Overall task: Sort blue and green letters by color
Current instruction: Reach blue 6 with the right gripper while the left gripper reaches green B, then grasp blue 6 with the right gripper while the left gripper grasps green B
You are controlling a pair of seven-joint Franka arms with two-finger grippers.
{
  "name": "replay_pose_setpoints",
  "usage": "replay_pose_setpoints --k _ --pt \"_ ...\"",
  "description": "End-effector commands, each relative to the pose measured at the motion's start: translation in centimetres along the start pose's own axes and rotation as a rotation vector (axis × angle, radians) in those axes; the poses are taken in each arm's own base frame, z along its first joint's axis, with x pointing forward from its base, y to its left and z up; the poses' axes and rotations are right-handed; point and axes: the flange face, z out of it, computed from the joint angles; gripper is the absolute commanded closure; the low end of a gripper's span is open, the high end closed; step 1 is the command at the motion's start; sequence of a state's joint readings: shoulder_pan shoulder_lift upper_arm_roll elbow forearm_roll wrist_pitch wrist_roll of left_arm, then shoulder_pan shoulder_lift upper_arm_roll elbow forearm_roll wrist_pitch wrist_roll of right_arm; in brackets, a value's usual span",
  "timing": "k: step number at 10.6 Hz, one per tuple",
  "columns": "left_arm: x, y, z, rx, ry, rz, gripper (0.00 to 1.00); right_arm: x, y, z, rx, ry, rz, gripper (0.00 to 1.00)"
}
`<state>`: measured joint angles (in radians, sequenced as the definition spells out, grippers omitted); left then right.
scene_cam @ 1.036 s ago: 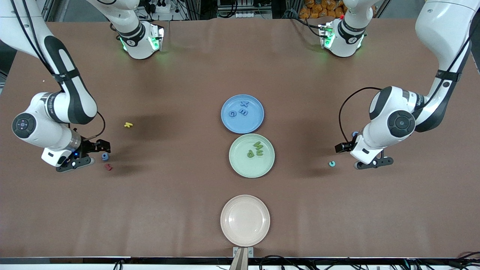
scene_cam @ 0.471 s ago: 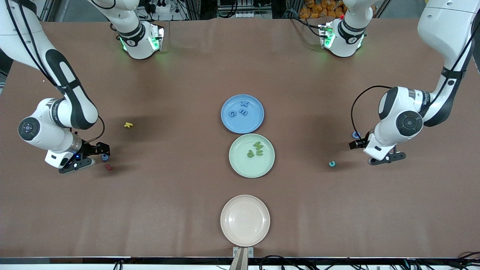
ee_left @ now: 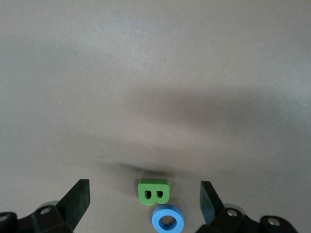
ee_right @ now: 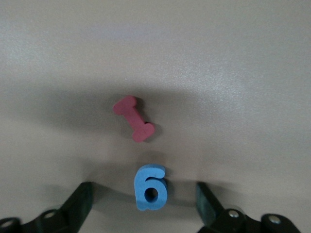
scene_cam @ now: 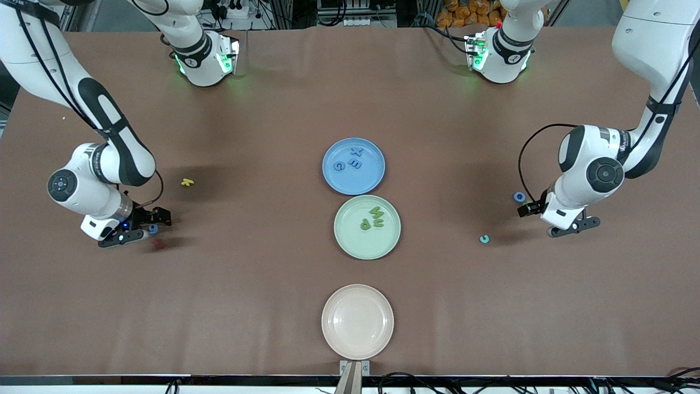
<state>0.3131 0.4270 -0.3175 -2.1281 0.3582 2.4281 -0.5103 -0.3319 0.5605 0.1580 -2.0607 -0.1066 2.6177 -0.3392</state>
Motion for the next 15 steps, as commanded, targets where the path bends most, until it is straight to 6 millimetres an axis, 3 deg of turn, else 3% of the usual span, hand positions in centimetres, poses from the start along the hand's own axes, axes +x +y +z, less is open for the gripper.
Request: replay_pose_setpoints --k 1,4,6,10,15 --pt "-1.9 -0.9 1.9 -0.026 0.023 -0.003 0.00 -1.4 0.3 0.8 -0.039 -0.043 -0.025 0.53" --pt "-2.6 -1.6 2.6 -0.022 0.006 -0.011 0.03 -1.2 0.4 0.7 -0.042 -0.035 -0.019 0.60" --pt "-3.0 -1.7 2.9 -0.019 -0.002 -0.012 0.14 -1.2 0.4 1.0 -0.040 -0.036 -0.011 0.60" --pt "-2.8 -2.1 3.1 -0.025 0.003 -0.020 0.20 0.1 -1.7 0.6 -0.045 -0.022 0.052 0.43" --pt "-2.7 -1.5 3.3 -0.037 0.015 -0.012 0.23 0.5 -1.8 0.5 -0.048 -0.017 0.056 0.45"
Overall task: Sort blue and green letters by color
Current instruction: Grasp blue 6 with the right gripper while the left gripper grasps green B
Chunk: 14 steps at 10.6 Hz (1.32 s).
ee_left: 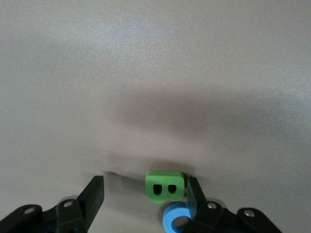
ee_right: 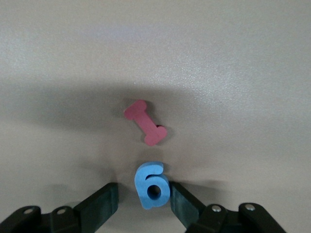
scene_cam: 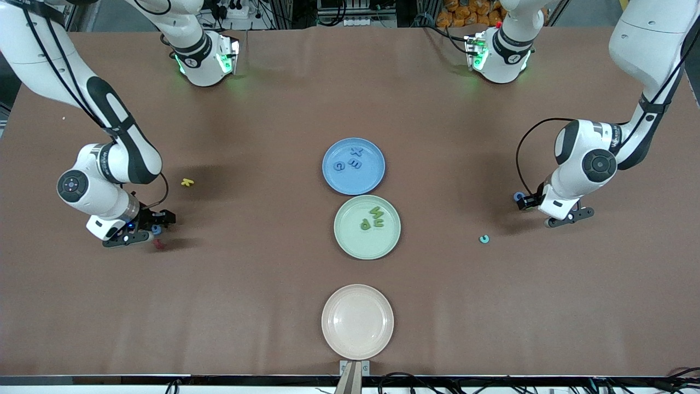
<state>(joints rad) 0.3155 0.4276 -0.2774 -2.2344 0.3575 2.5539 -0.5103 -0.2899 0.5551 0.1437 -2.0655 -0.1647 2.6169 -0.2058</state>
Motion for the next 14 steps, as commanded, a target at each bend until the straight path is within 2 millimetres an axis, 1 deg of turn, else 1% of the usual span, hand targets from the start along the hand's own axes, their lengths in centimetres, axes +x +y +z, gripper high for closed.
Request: replay_pose_setpoints --k 1,3,4,5,6,7,8,9,10,11,13,14 --pt "-0.3 0.2 0.1 -0.017 0.016 0.005 0.25 -0.1 -0.1 0.6 -0.013 -0.004 0.004 0.50" --pt "-0.2 0.6 0.5 -0.024 0.019 0.010 0.27 -0.1 0.1 0.6 -0.014 0.002 0.007 0.58" --pt "-0.2 0.6 0.5 -0.025 0.020 0.012 0.33 -0.1 0.2 0.6 -0.014 0.002 0.009 0.60" --pt "-0.2 0.6 0.5 -0.025 0.020 0.012 0.44 -0.1 0.3 0.6 -0.014 0.004 0.010 0.61" --pt "-0.1 0.5 0.5 -0.024 0.022 0.010 0.59 -0.1 0.4 0.6 -0.014 0.004 0.012 0.62" --pt "-0.1 0.5 0.5 -0.024 0.022 0.010 0.77 -0.1 0.4 0.6 -0.014 0.005 0.014 0.63" --pt "-0.1 0.4 0.6 -0.024 0.021 0.010 0.92 -0.1 0.4 0.6 -0.012 0.004 0.015 0.64" --pt "-0.2 0.5 0.6 -0.024 0.021 0.011 1.00 -0.1 0.3 0.6 -0.011 0.004 0.015 0.65" --pt "0.0 0.5 0.4 -0.024 0.025 0.011 1.00 -0.1 0.3 0.6 -0.011 0.006 0.018 0.65" --pt "0.5 0.4 -0.4 -0.025 0.042 0.022 1.00 0.1 -0.1 0.5 -0.010 0.008 0.014 0.68" --pt "1.9 0.7 -2.3 -0.025 0.081 0.058 1.00 0.3 -0.7 0.5 -0.007 0.009 0.009 0.68" --pt "2.0 2.6 -3.5 -0.024 0.103 0.091 1.00 0.3 -0.8 0.5 -0.007 0.009 0.008 0.69"
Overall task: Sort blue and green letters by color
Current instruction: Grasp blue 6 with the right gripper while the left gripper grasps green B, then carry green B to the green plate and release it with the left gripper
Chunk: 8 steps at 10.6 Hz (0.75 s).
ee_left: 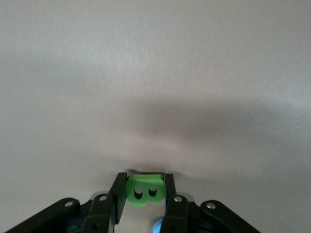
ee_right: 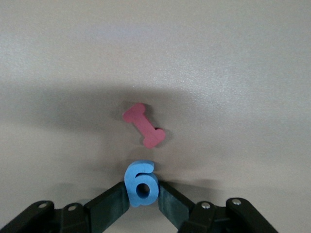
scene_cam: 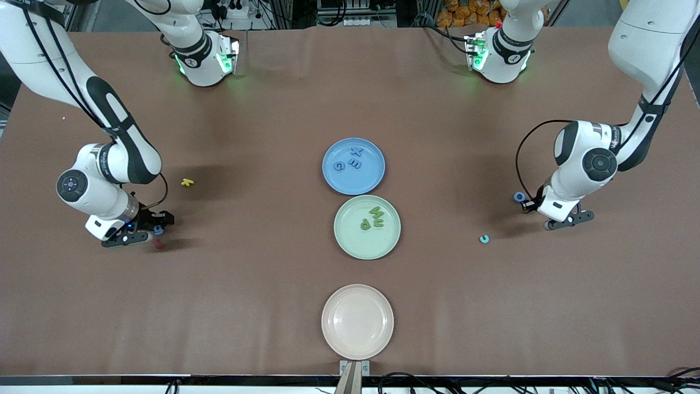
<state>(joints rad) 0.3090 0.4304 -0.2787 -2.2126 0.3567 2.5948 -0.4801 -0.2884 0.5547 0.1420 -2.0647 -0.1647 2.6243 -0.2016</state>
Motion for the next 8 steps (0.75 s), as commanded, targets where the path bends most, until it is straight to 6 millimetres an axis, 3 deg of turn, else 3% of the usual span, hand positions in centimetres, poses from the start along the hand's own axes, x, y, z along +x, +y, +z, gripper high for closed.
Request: replay_pose_setpoints --k 1,5,8 --pt "1.2 3.6 -3.1 -0.003 0.063 0.083 1.00 0.2 -0.8 0.6 -0.005 0.001 0.003 0.69" --pt "-0.1 13.2 -8.3 -0.001 0.071 0.126 1.00 0.4 -1.4 0.6 -0.004 0.001 -0.007 0.76" --pt "-1.8 20.0 -10.7 -0.042 0.105 0.180 1.00 0.6 -1.4 0.2 -0.007 0.002 -0.009 0.80"
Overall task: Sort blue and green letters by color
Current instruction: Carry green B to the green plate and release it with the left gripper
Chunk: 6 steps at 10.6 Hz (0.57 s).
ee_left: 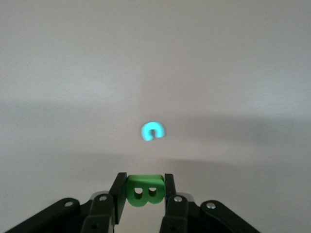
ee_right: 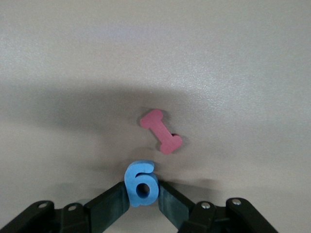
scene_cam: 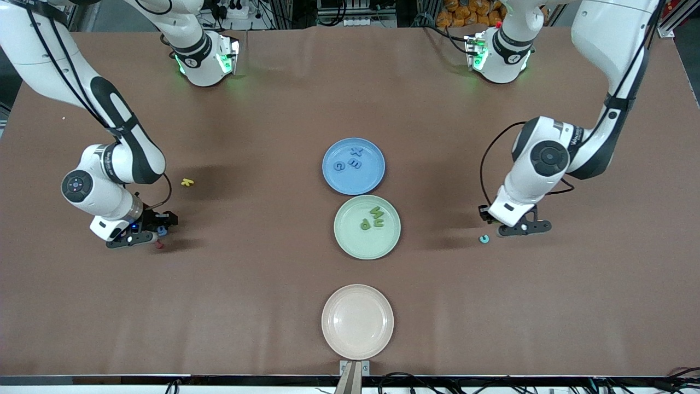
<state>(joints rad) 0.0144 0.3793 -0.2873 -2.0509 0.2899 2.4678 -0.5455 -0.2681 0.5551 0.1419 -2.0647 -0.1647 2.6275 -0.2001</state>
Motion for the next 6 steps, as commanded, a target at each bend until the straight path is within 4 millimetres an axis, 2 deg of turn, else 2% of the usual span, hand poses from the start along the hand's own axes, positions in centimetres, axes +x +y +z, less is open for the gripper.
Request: replay_pose_setpoints --k 1,3,5,6 --pt "-1.0 6.9 -2.6 -0.028 0.029 0.064 1.00 0.2 -0.3 0.0 -0.008 -0.002 0.010 0.81" --pt "-2.2 12.7 -3.6 -0.065 0.048 0.094 1.00 0.3 -0.2 -0.3 -0.010 0.002 0.012 0.82" --pt "-3.8 20.2 -4.9 -0.145 0.042 -0.043 1.00 0.4 -0.1 -0.8 -0.013 0.008 0.012 0.82" --pt "-4.4 23.1 -4.8 -0.167 0.036 -0.112 1.00 0.5 -0.2 -0.8 -0.012 0.008 0.011 0.82"
